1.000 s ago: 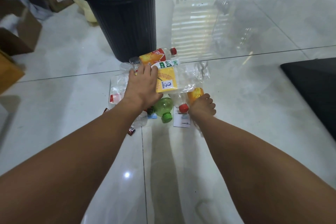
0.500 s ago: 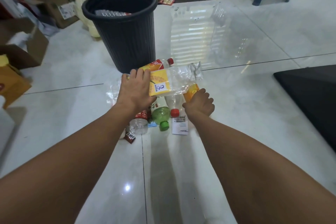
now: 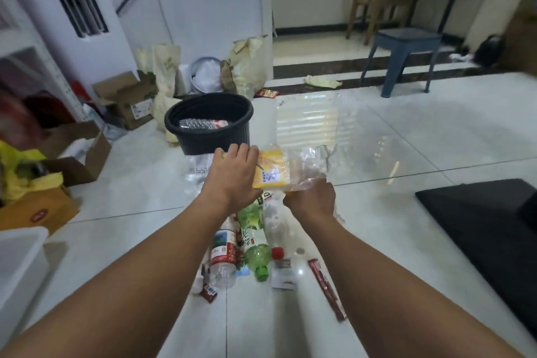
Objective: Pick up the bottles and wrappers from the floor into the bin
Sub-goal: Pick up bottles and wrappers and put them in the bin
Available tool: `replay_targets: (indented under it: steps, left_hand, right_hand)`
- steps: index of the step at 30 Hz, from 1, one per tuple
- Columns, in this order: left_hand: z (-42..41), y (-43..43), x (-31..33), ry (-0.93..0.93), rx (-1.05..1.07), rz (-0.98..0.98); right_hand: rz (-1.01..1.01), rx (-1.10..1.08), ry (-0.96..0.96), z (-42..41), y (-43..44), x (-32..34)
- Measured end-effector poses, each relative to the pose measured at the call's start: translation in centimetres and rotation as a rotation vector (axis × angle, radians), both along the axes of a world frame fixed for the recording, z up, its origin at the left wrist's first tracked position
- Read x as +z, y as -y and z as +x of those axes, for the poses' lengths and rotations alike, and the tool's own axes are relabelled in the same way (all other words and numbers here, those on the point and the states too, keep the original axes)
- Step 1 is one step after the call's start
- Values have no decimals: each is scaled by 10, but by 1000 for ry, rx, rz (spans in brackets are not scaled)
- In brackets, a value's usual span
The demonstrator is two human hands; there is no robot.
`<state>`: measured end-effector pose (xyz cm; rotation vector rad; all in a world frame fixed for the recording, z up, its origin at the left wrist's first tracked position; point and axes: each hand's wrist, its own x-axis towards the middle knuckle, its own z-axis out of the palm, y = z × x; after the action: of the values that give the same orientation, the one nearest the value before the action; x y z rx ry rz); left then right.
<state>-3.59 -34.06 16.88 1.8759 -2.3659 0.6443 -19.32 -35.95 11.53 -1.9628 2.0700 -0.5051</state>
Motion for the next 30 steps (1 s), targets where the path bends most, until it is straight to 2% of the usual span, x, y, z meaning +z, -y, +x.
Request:
replay_targets:
  steps: [2,9,20,30]
  left_hand:
    - [-1,6,22,-14,8,-27]
    - [34,25,78,-43,81,-95]
    - [150,45,85,-126,205,-74]
    - [228,63,103,-187,316,-61]
  right_hand:
    - [23,-1,85,-5,5,25]
    - [-77,73,-169,0,35,93]
    - [-110,59,-238,77,54,105]
    - [-142,59,-217,160,77,124]
